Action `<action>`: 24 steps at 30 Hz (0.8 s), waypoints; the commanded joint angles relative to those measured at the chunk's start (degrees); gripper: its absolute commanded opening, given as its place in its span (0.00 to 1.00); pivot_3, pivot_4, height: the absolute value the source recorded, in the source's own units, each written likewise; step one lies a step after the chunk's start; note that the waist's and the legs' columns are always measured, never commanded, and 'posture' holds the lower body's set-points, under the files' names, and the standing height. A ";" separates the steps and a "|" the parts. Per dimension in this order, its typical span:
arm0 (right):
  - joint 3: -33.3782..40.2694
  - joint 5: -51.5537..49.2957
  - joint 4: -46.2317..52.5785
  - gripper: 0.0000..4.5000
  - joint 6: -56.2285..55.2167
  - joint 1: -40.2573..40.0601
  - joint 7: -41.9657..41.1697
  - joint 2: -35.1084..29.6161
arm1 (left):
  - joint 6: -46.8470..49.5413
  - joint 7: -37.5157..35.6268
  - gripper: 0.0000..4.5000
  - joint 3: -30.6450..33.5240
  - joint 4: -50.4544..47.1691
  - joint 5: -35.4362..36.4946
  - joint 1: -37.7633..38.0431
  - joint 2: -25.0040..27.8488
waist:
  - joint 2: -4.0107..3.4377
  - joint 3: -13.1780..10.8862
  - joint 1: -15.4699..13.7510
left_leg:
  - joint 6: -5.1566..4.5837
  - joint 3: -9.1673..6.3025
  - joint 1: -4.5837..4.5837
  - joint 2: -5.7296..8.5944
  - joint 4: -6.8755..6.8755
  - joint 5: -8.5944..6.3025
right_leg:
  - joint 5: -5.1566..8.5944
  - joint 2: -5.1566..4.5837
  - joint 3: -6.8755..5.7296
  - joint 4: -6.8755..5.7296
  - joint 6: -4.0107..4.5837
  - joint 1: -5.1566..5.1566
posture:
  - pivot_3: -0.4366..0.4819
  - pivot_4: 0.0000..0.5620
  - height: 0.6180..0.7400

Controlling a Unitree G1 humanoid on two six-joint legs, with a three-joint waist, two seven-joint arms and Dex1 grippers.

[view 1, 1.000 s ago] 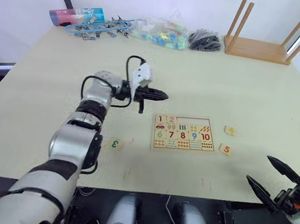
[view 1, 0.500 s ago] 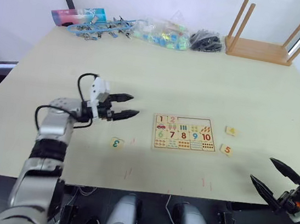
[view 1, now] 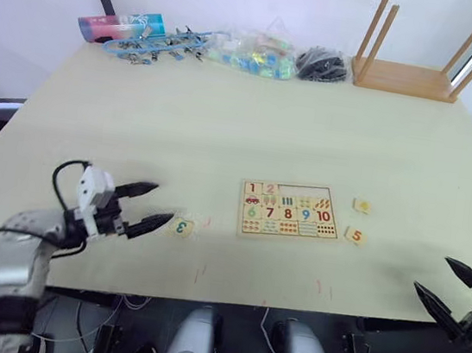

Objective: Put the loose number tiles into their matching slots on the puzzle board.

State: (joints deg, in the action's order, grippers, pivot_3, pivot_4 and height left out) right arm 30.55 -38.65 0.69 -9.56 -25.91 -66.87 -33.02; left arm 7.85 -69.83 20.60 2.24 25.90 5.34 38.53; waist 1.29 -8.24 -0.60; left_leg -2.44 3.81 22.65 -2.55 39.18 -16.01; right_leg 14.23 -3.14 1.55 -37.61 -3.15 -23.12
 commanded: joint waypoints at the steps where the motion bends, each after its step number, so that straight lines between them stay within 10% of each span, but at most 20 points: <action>1: 2.23 -0.92 -0.65 1.00 0.31 0.32 -1.41 -1.33 | -1.82 0.12 0.99 3.98 -5.59 2.46 4.24 1.05 | 0.01 0.01 -0.34 | 0.00 0.00 0.00 0.01 0.00 0.00 | 0.00 -0.02 -0.02 0.01 0.00 0.01 | 0.48 0.27 0.98; 24: 1.69 0.29 -1.53 1.00 0.11 0.68 -4.75 -1.09 | -7.23 3.38 0.99 5.66 -8.01 2.92 13.42 -0.76 | -0.03 0.04 -0.21 | 0.00 0.08 -0.01 -0.01 -0.03 -0.01 | 0.07 -0.04 -0.02 0.12 0.10 0.01 | 0.48 0.27 0.98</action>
State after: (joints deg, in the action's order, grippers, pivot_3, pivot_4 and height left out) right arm 30.90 -38.17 -2.08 -8.26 -25.25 -71.01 -33.79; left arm 1.93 -66.03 26.27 -5.83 28.40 19.09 36.89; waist 1.26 -8.20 -0.80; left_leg -2.44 3.89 22.64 -2.56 39.15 -16.02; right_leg 14.29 -3.18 1.53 -37.48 -3.05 -23.11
